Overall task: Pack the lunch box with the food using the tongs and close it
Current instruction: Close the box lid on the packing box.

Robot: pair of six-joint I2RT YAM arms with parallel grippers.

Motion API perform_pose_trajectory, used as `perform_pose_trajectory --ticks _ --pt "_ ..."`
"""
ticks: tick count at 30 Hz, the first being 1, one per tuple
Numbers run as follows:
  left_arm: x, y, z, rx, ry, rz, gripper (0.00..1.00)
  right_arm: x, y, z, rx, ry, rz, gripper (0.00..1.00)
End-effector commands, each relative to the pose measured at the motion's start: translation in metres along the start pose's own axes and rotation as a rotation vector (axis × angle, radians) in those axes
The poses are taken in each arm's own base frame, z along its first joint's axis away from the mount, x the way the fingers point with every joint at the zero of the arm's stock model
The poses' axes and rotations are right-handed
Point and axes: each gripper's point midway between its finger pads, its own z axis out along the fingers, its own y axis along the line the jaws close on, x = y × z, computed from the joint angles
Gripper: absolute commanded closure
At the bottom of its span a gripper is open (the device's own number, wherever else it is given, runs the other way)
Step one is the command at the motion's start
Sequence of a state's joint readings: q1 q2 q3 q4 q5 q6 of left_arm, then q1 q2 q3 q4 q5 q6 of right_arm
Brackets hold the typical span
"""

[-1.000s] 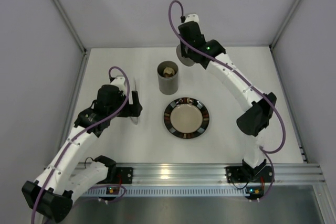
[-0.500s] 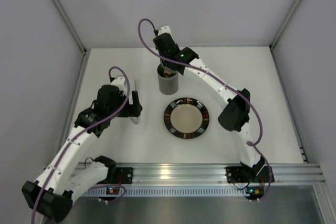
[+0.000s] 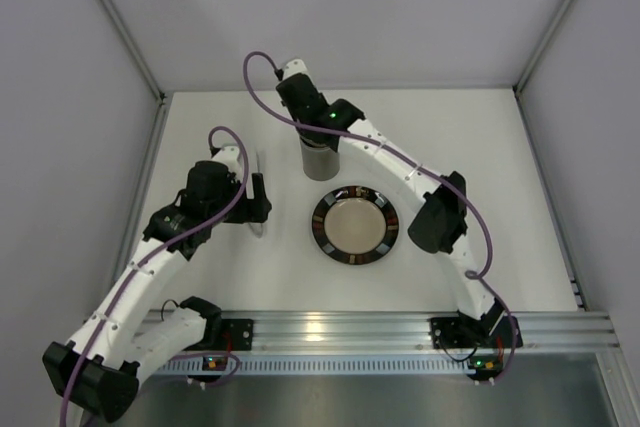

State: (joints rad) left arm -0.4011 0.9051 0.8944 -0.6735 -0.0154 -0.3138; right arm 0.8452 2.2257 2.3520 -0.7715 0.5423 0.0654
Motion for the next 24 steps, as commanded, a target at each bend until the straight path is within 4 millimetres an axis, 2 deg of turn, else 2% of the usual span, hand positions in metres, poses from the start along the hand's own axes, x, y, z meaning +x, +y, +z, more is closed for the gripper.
perform_pose_trajectory --ticks 1,10,20,24 --pt "-0.006 -0.004 0.002 0.02 -0.024 0.008 0.14 -0.02 0.015 -0.002 0.01 -0.074 -0.023 1.0" --pt "-0.005 -0.004 0.002 0.02 -0.022 0.008 0.14 -0.005 0.017 0.008 0.047 -0.04 -0.061 1.0" --pt "-0.005 -0.004 0.003 0.02 -0.02 0.008 0.14 -0.004 0.012 0.006 0.083 -0.039 -0.107 1.0" --pt "-0.005 -0.004 0.002 0.019 -0.021 0.008 0.15 0.003 0.021 0.01 0.047 -0.025 -0.127 1.0"
